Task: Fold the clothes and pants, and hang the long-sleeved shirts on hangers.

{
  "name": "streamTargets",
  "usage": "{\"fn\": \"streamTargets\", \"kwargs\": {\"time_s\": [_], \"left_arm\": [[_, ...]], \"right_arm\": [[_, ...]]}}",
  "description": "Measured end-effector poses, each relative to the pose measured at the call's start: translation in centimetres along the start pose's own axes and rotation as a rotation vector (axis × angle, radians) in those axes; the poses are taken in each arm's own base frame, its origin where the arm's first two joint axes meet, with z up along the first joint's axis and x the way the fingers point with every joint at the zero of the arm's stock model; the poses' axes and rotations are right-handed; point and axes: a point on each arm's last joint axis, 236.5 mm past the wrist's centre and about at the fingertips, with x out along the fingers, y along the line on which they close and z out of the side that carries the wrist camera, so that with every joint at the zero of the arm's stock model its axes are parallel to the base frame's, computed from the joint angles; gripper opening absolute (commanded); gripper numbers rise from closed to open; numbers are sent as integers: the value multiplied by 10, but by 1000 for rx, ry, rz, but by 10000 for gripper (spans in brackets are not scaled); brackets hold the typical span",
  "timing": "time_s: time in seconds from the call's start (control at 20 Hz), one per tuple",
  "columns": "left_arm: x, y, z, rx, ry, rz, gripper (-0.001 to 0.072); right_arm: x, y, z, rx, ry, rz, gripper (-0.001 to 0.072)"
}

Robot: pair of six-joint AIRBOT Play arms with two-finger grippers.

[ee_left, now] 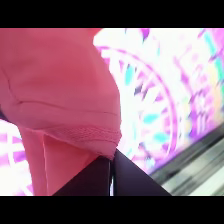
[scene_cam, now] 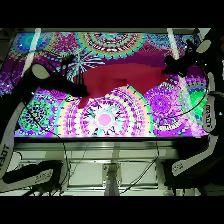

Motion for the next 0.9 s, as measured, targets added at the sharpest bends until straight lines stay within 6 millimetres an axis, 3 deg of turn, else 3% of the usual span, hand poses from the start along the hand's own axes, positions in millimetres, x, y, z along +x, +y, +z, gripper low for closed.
{"fn": "streamTargets", "kwargs": {"time_s": [0.1,0.25,0.35,0.45,0.6,0.7,0.8,0.9], "left_arm": [[8,-5,-16,19,28,23,12],[6,-10,5,47,-75,54,12],[-11,-15,49,65,-232,73,11],[-42,-19,104,89,-417,95,11],[-108,-33,185,138,-672,115,11],[-155,-47,228,179,-816,119,11],[-191,-62,256,220,-912,114,11],[-213,-73,268,250,-960,110,11]], "right_arm": [[0,-9,-5,9,23,-26,6],[1,20,-1,20,4,91,6],[-3,63,13,21,-65,246,5],[-19,114,41,36,-197,433,5],[-79,181,94,74,-482,704,5],[-130,207,121,74,-671,810,5],[-177,220,136,72,-814,877,6],[-203,228,140,66,-882,913,7]]}}
